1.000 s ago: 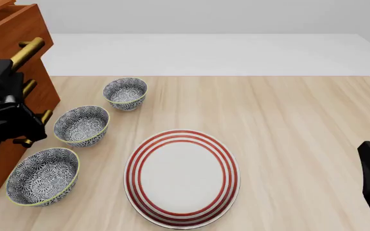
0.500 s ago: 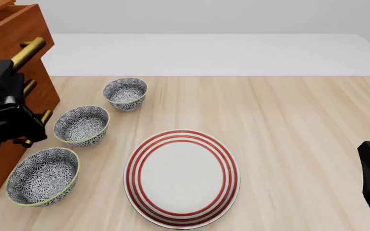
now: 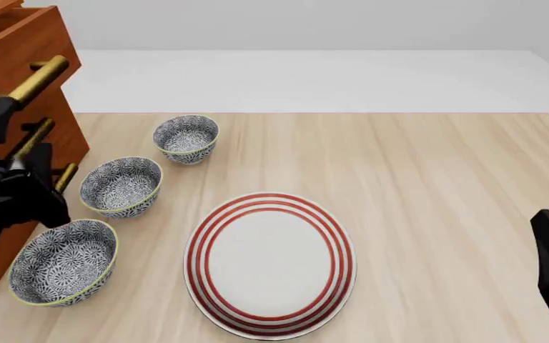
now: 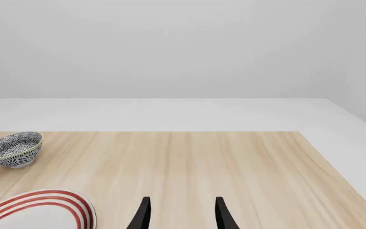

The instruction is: Open the top drawer of the cabinet.

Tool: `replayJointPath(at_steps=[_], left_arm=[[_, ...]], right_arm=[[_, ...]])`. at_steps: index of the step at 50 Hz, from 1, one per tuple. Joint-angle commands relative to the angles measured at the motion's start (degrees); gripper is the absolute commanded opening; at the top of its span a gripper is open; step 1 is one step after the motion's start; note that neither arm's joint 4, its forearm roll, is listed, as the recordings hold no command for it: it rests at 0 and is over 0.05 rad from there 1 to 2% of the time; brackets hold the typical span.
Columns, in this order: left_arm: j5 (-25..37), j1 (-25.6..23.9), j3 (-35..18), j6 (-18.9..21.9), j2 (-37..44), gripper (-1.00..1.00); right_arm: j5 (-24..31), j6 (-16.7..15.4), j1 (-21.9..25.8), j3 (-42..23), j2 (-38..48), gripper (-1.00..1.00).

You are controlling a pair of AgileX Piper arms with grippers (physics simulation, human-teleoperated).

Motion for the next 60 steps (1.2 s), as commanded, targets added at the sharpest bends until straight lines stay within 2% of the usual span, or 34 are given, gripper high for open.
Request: replayJointPath(at_steps=[1,30,36,39,40,41,42,43,45,47,49,51,53,56,57,58,60], left_arm=[[0.0,-0.2,2.9,-0.1,-0.3,1.00],[0.0,-3.3,8.9,0.8,-14.2,1.00],[0.0,-4.2,8.9,-2.1,-16.3,1.00],[0.0,-3.4,7.0,-9.3,-15.8,1.00],[0.0,-3.9,7.2,-9.4,-16.2,1.00],[0.0,-3.3,6.3,-12.7,-15.6,1.00],[0.2,-3.8,6.5,-12.8,-15.8,1.00],[1.6,-3.7,5.9,-14.0,-17.2,1.00],[9.5,-2.9,3.3,-17.6,-22.2,1.00],[10.4,-1.4,2.0,-18.1,-22.5,1.00],[20.8,-0.9,-1.3,-22.6,-29.3,1.00],[24.8,-1.4,-2.2,-23.4,-32.5,1.00],[30.9,0.5,-5.9,-26.7,-35.5,1.00],[38.6,0.1,-8.9,-29.7,-39.3,1.00],[39.5,-0.2,-9.1,-29.8,-39.8,1.00],[41.9,0.3,-10.6,-31.8,-40.6,1.00],[43.8,0.3,-11.7,-32.2,-41.2,1.00]], right_arm=[[1.4,0.0,0.6,-1.1,-0.3,1.00],[4.2,0.0,0.6,-3.8,-0.4,1.00],[4.3,0.0,0.6,-3.9,-0.4,1.00],[4.3,0.0,0.6,-4.0,-0.4,1.00],[4.3,0.0,0.6,-4.0,-0.4,1.00],[4.4,0.0,0.6,-4.0,-0.4,1.00],[4.3,0.0,0.6,-4.0,-0.4,1.00],[4.3,0.1,0.6,-3.9,-0.4,1.00],[4.2,0.1,0.6,-3.8,-0.4,1.00],[4.0,0.1,0.6,-3.7,-0.3,1.00],[3.8,0.1,0.6,-3.5,-0.3,1.00],[3.5,0.1,0.6,-3.2,-0.3,1.00],[2.3,0.1,0.6,-2.1,-0.2,1.00],[2.1,0.1,0.6,-2.0,-0.1,1.00],[2.1,0.1,0.6,-2.0,-0.1,1.00],[1.9,0.1,0.6,-1.8,0.0,1.00],[1.9,0.1,0.6,-1.9,-0.1,1.00]])
